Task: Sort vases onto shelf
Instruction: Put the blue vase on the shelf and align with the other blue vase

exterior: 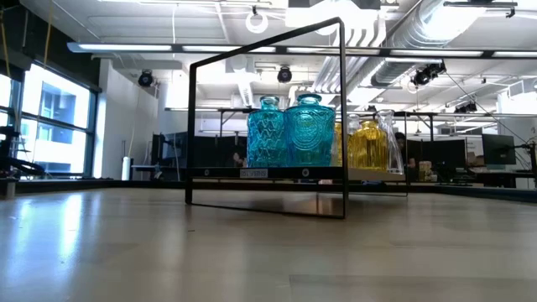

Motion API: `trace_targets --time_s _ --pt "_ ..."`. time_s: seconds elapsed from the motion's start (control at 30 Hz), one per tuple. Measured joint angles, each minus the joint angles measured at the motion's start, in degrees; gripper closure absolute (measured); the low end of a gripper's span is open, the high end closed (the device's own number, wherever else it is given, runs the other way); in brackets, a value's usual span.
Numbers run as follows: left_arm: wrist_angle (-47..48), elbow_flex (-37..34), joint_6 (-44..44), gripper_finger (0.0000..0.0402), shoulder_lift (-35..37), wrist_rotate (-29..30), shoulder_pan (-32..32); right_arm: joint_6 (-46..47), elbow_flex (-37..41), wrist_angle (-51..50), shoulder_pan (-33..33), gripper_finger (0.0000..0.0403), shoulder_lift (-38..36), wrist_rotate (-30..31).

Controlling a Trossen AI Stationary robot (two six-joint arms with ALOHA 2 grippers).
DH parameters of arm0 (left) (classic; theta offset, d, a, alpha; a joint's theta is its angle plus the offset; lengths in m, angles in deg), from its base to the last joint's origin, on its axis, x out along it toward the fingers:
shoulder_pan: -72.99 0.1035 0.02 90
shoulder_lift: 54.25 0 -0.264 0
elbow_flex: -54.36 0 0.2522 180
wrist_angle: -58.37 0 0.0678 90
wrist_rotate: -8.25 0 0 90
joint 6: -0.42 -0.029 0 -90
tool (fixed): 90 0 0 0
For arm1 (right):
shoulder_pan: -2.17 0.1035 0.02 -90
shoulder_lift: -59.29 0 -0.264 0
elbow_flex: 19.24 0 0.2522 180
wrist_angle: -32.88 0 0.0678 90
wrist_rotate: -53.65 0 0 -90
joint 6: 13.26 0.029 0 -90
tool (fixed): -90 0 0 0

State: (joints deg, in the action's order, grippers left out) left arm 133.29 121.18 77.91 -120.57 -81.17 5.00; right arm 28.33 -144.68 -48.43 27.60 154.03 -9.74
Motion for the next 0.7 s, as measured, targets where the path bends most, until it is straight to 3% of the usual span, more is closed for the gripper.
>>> trace_targets --time_s 0.27,0.53,0.7 --pt "-3.01 -3.62 0.44 0.0273 0.00 0.43 0.07 0.02 0.00 0.13 -0.35 0.0403 -0.02 0.42" --pt "0.58 -3.57 -0.48 0.0366 0.09 1.58 0.74 0.44 0.00 0.13 -0.70 0.0403 -0.02 0.44" --pt "0.99 -3.52 -4.14 0.0370 0.12 1.35 4.44 0.11 0.00 0.13 -1.07 0.0403 -0.02 0.46"
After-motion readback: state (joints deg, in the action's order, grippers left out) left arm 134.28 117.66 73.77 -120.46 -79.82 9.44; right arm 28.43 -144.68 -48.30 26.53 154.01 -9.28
